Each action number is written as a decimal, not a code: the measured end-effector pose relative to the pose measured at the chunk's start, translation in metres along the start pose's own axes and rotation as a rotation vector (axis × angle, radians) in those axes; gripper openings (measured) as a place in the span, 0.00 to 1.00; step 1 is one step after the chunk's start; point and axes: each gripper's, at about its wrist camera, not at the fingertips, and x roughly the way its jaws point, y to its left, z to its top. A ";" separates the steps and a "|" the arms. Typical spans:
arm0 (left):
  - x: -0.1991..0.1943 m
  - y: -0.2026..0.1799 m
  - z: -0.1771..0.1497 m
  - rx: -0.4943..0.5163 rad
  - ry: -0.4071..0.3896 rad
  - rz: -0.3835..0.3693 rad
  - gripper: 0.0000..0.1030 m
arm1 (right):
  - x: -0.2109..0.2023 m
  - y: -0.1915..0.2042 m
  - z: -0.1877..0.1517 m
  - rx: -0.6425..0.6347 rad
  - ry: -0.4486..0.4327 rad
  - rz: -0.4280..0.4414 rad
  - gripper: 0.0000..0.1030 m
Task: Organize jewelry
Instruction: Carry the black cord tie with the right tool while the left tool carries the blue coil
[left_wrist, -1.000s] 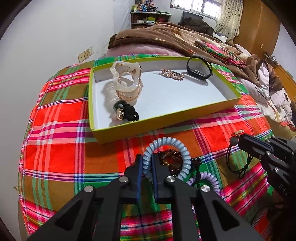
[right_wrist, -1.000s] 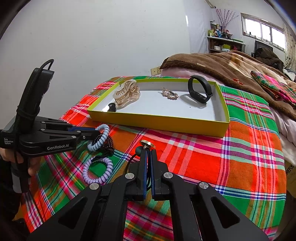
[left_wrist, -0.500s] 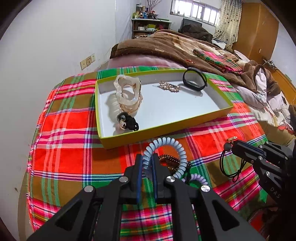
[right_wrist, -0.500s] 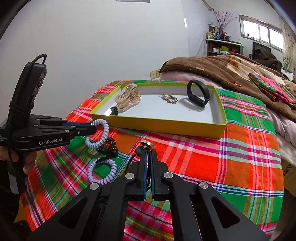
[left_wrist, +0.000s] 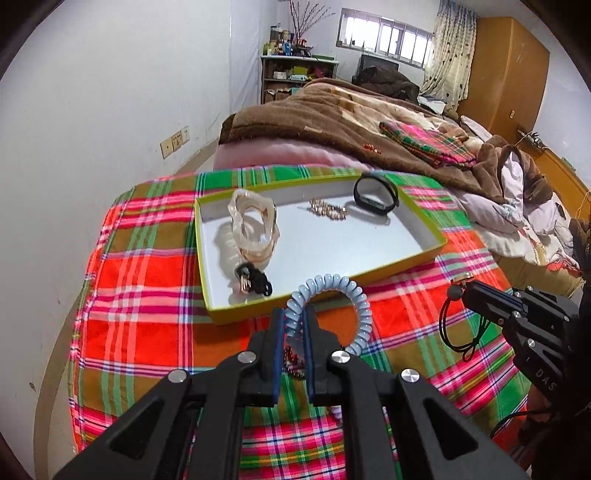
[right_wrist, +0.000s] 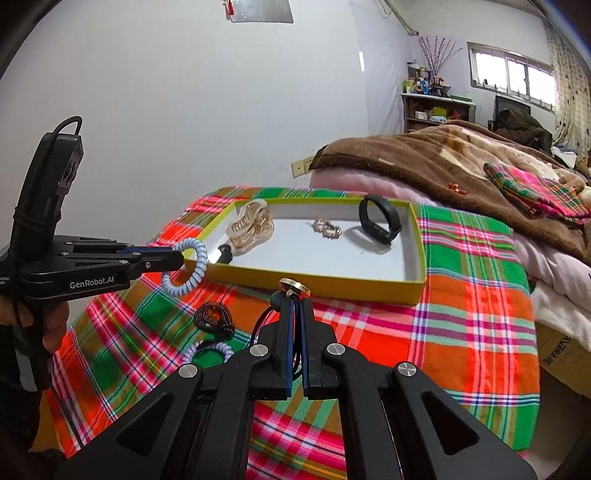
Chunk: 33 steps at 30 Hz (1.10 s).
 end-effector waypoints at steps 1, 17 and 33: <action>-0.001 0.000 0.002 0.000 -0.005 -0.003 0.10 | -0.001 -0.001 0.002 0.001 -0.004 -0.004 0.03; 0.009 -0.004 0.046 -0.009 -0.034 -0.029 0.10 | 0.001 -0.019 0.040 0.017 -0.053 -0.052 0.03; 0.077 -0.008 0.089 -0.040 0.032 -0.030 0.10 | 0.055 -0.063 0.065 0.142 -0.035 -0.094 0.03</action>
